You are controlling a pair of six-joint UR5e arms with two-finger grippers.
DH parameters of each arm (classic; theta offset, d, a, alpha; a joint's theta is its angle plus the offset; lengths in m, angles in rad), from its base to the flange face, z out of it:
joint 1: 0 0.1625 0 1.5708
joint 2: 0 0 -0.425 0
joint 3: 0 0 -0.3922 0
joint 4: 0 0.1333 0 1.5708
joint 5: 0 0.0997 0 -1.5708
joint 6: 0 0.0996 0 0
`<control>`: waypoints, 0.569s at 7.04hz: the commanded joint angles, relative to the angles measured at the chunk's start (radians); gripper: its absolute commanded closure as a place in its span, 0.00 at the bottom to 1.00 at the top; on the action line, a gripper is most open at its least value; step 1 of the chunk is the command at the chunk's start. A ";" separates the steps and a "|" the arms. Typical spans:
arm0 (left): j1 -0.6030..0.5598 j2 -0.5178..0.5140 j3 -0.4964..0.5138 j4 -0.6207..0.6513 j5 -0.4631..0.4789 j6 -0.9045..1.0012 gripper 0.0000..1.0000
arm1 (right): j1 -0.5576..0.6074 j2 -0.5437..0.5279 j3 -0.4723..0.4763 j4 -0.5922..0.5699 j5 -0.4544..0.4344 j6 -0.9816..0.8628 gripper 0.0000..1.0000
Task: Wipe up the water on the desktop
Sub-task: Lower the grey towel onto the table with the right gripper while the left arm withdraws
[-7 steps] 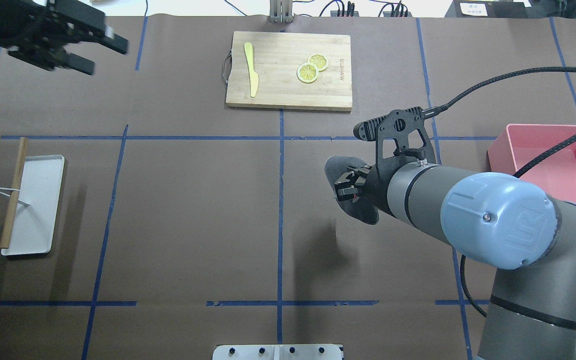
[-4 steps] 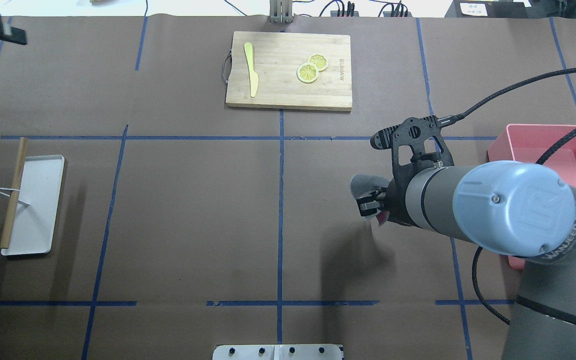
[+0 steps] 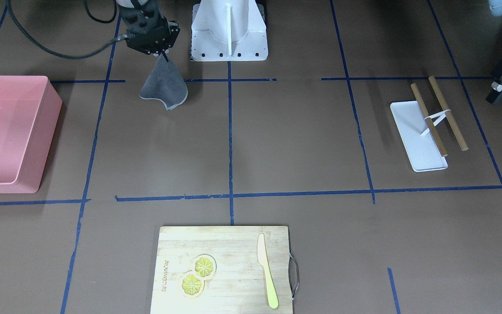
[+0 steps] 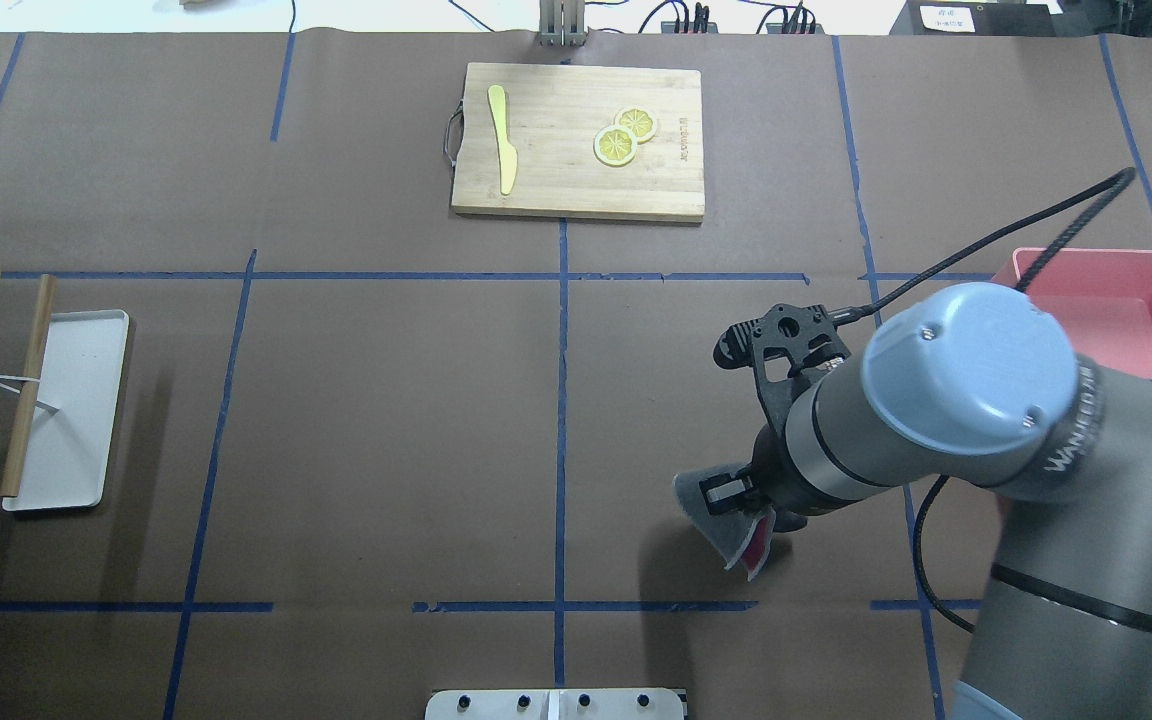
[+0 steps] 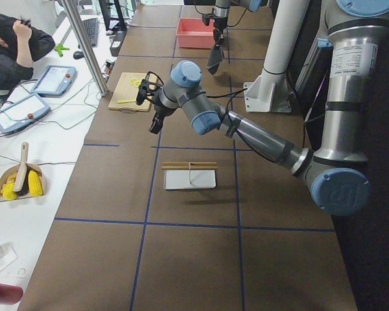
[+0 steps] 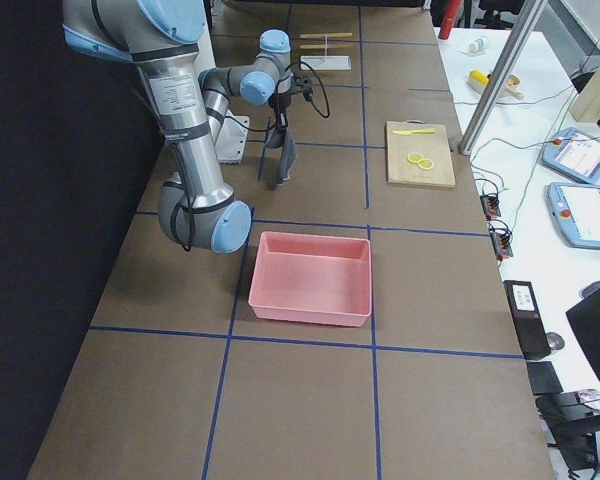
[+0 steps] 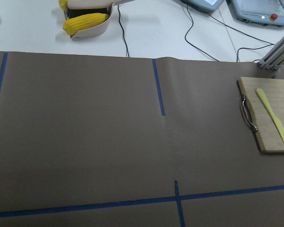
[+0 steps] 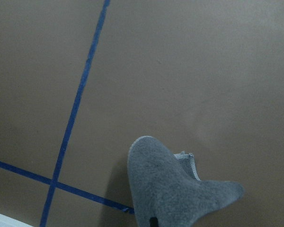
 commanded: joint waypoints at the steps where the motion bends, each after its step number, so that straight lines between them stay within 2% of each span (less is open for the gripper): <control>1: -0.004 0.019 -0.004 -0.001 0.001 0.013 0.00 | 0.059 0.006 -0.127 0.079 0.044 -0.002 1.00; 3: -0.004 0.026 -0.005 -0.001 0.001 0.013 0.00 | 0.145 0.003 -0.282 0.218 0.050 0.000 1.00; 4: -0.004 0.028 -0.005 -0.001 0.001 0.013 0.00 | 0.210 0.001 -0.348 0.262 0.101 -0.008 1.00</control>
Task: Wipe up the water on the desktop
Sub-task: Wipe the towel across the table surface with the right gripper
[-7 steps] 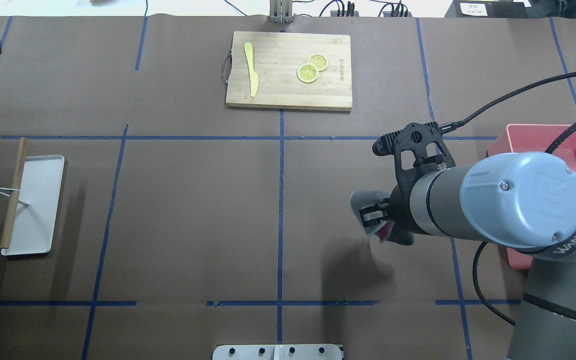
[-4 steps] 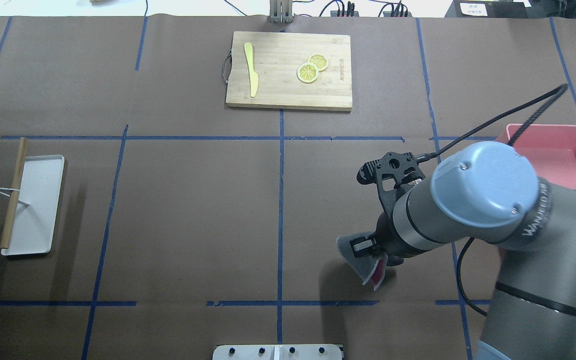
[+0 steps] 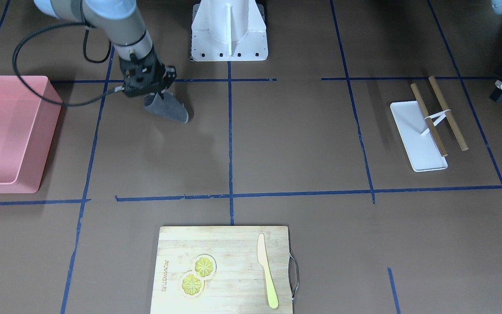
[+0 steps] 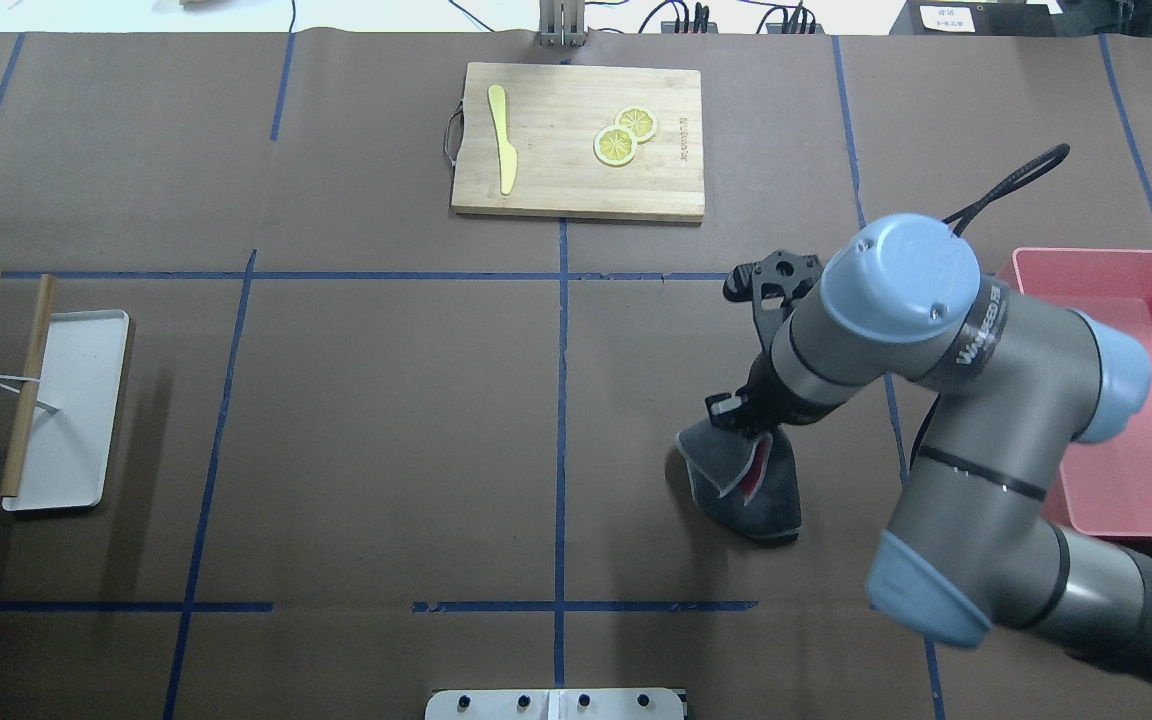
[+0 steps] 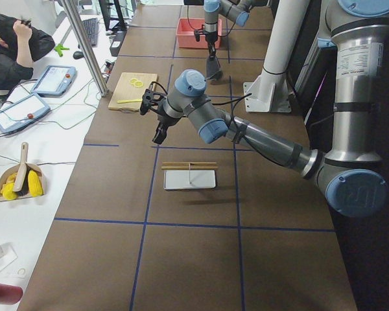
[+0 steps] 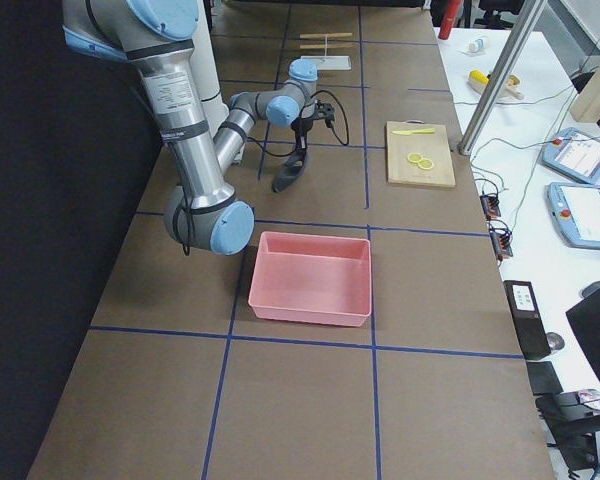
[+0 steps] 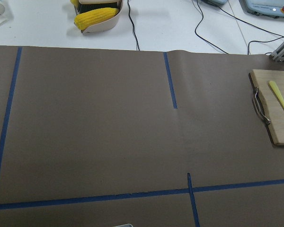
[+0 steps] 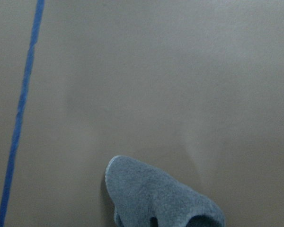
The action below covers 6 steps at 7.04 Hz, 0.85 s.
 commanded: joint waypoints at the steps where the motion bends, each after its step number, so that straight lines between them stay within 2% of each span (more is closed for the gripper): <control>1: -0.002 0.005 0.000 0.000 0.000 0.002 0.00 | 0.131 -0.003 -0.127 0.086 0.070 -0.026 1.00; 4: -0.002 0.017 -0.004 -0.003 0.000 0.002 0.00 | 0.296 -0.001 -0.253 0.088 0.103 -0.160 1.00; 6: 0.000 0.020 -0.004 -0.003 0.000 0.000 0.00 | 0.329 0.000 -0.301 0.088 0.112 -0.207 1.00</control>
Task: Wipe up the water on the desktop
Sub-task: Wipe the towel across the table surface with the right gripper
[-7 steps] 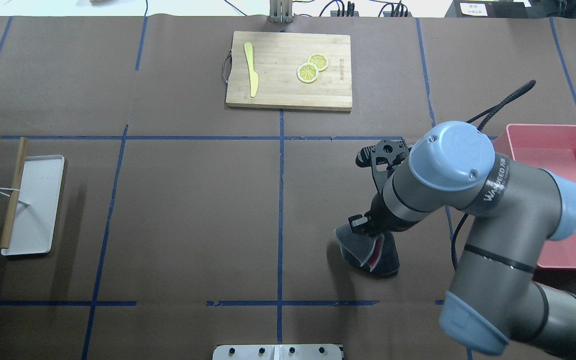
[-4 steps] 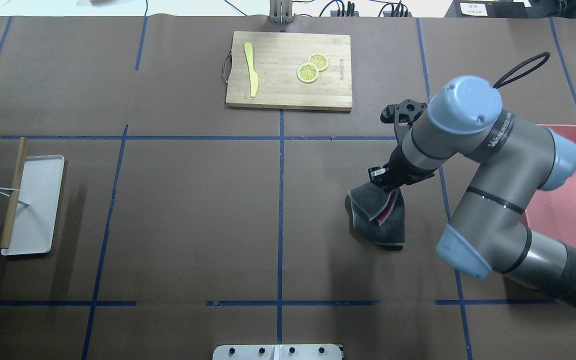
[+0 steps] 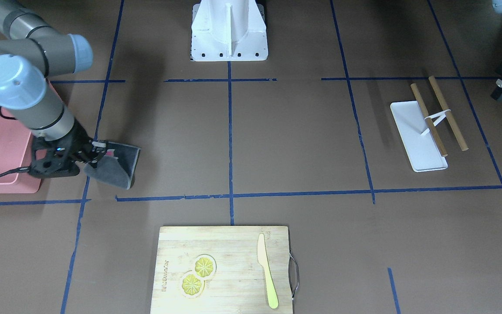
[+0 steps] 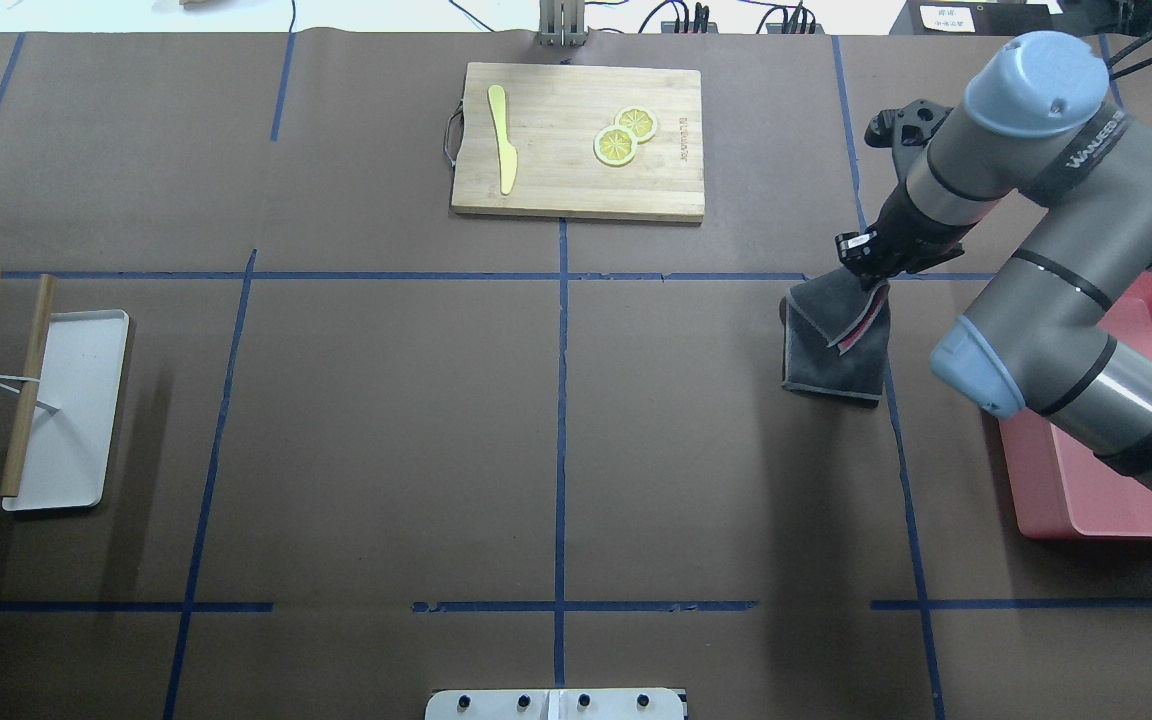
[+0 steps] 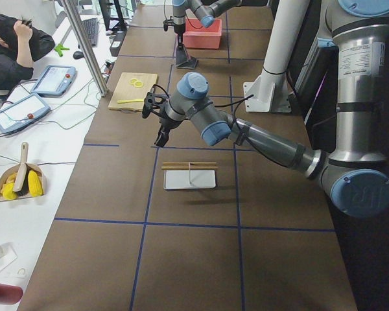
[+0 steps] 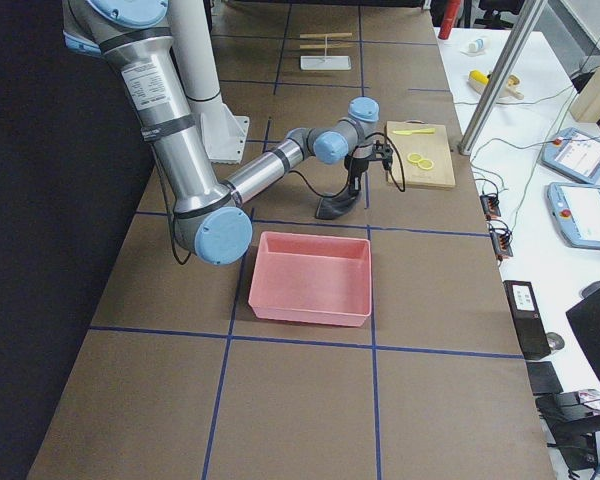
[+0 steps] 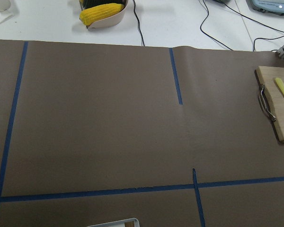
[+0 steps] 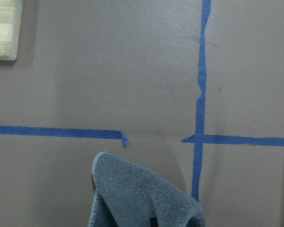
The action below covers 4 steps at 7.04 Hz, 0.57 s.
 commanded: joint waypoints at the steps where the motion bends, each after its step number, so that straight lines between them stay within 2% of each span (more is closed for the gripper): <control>1: 0.001 0.008 0.002 0.000 0.000 0.001 0.00 | -0.014 0.003 -0.028 0.002 0.005 -0.011 1.00; 3: 0.003 0.007 0.011 0.000 0.000 0.001 0.00 | -0.107 0.005 -0.004 0.006 0.009 0.069 1.00; 4: 0.003 0.005 0.013 0.000 0.000 0.001 0.00 | -0.136 0.003 0.037 0.010 0.046 0.116 1.00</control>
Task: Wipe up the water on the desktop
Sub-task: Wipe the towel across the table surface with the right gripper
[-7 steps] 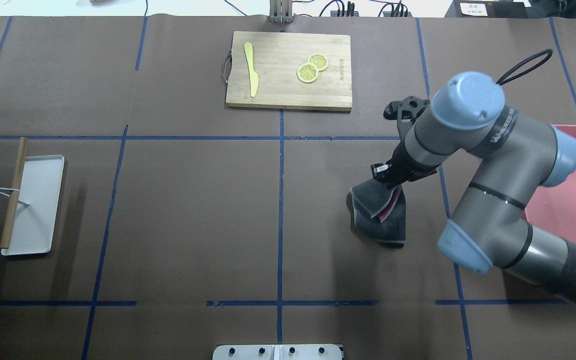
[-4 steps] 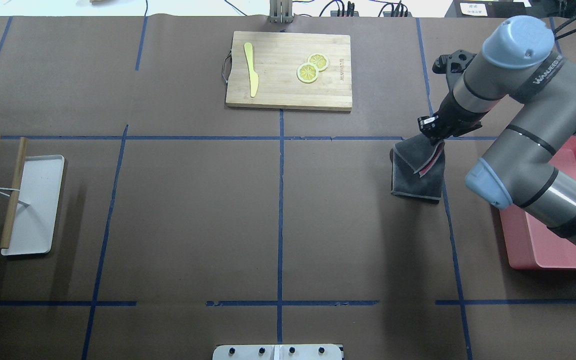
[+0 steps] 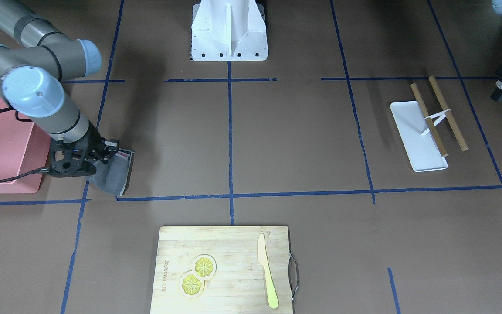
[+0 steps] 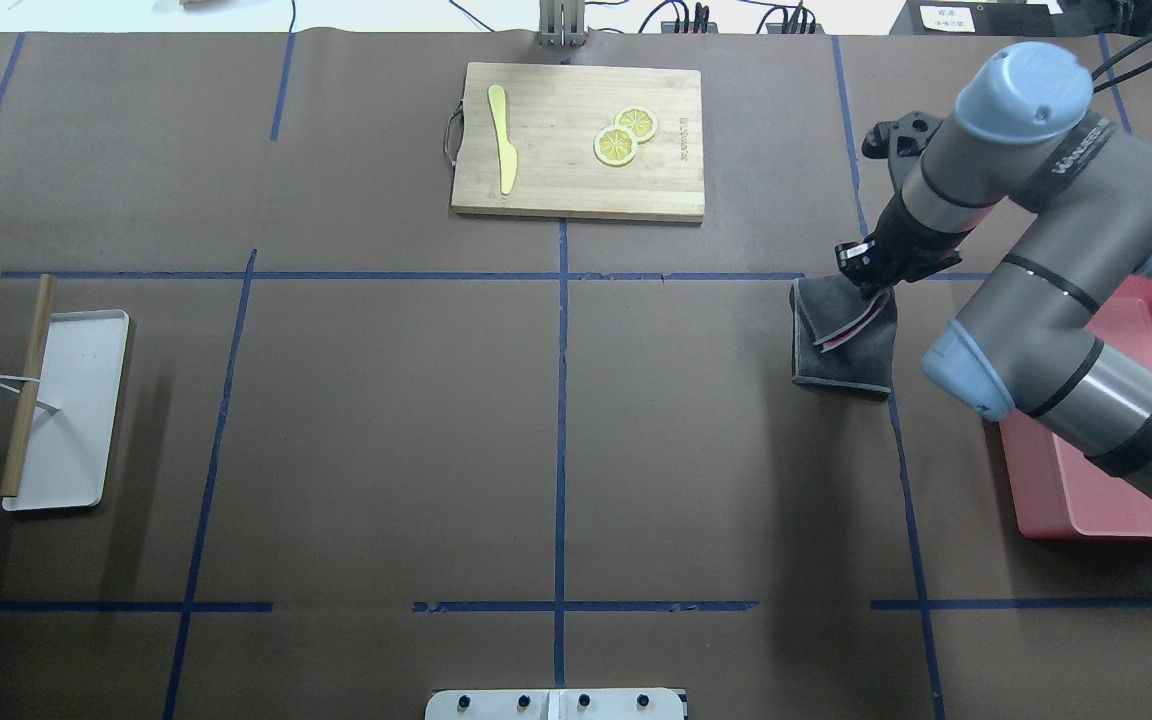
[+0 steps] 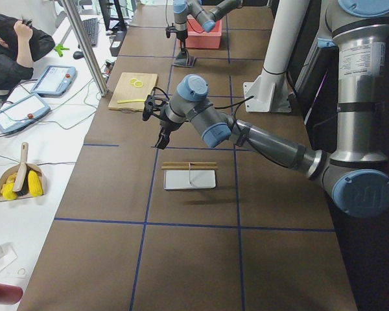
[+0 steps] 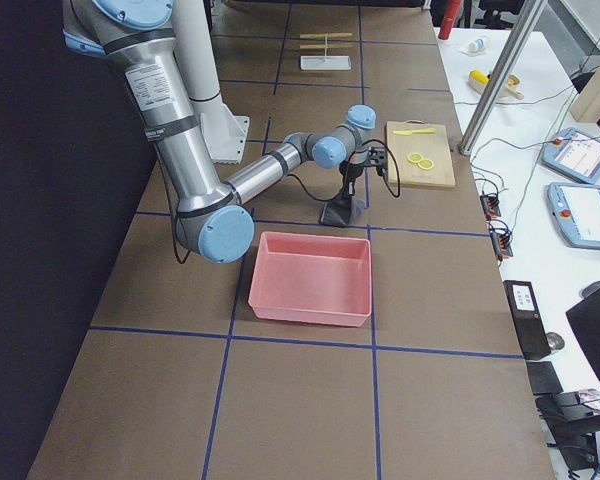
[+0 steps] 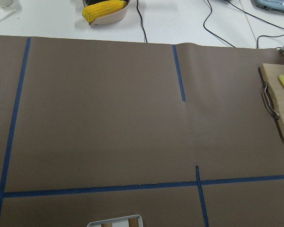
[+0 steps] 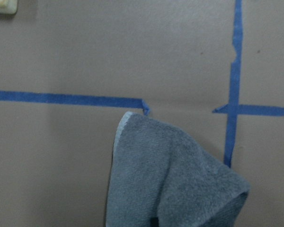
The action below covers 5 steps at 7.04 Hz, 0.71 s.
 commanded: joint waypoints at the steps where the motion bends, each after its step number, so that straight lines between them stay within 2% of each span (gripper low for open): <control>1: 0.002 -0.001 0.005 0.000 0.000 0.000 0.00 | -0.076 -0.007 0.073 0.005 0.065 0.109 1.00; 4: 0.002 -0.011 0.016 0.000 0.002 0.002 0.00 | -0.279 -0.015 0.181 0.005 0.072 0.379 1.00; 5: 0.004 -0.011 0.017 0.000 0.002 0.002 0.00 | -0.317 -0.019 0.202 0.005 0.065 0.410 0.99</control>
